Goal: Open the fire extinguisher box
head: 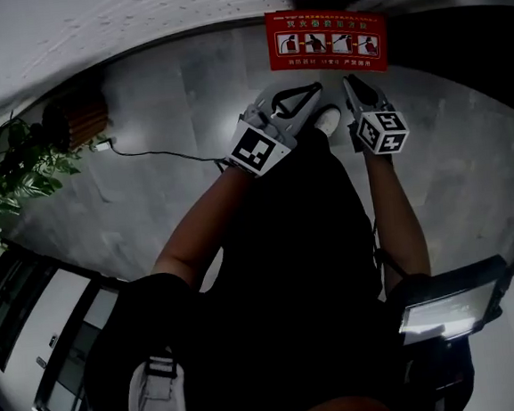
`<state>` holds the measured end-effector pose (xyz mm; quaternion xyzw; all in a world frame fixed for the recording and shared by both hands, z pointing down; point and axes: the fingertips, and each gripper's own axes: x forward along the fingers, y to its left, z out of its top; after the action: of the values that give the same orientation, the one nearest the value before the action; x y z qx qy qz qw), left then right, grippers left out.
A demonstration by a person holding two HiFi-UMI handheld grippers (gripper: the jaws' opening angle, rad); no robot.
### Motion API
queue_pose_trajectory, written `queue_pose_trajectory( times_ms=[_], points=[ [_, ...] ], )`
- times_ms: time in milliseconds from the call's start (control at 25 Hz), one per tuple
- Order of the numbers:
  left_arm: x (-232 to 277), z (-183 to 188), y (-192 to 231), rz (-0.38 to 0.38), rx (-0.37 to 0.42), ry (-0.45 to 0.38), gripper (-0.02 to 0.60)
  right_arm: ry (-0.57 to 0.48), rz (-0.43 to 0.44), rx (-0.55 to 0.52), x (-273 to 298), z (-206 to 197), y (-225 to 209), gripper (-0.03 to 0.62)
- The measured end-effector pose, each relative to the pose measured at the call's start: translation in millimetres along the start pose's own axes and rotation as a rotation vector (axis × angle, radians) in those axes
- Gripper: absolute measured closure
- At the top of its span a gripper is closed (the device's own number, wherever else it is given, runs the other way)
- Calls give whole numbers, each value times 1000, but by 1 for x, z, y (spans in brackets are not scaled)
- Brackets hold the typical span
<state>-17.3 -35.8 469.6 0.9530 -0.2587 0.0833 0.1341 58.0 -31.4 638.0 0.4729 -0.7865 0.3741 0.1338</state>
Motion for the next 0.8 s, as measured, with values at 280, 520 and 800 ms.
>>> queue_pose_trajectory(
  times_ms=[280, 520, 800],
  points=[
    [16, -73, 2, -3, -31, 53, 577, -37, -77, 282, 28, -55, -45, 508],
    [32, -105, 6, -3, -26, 87, 577, -143, -67, 624, 42, -90, -79, 461],
    [60, -156, 12, -15, -24, 148, 577, -207, -100, 794, 63, -109, -103, 433]
  ],
)
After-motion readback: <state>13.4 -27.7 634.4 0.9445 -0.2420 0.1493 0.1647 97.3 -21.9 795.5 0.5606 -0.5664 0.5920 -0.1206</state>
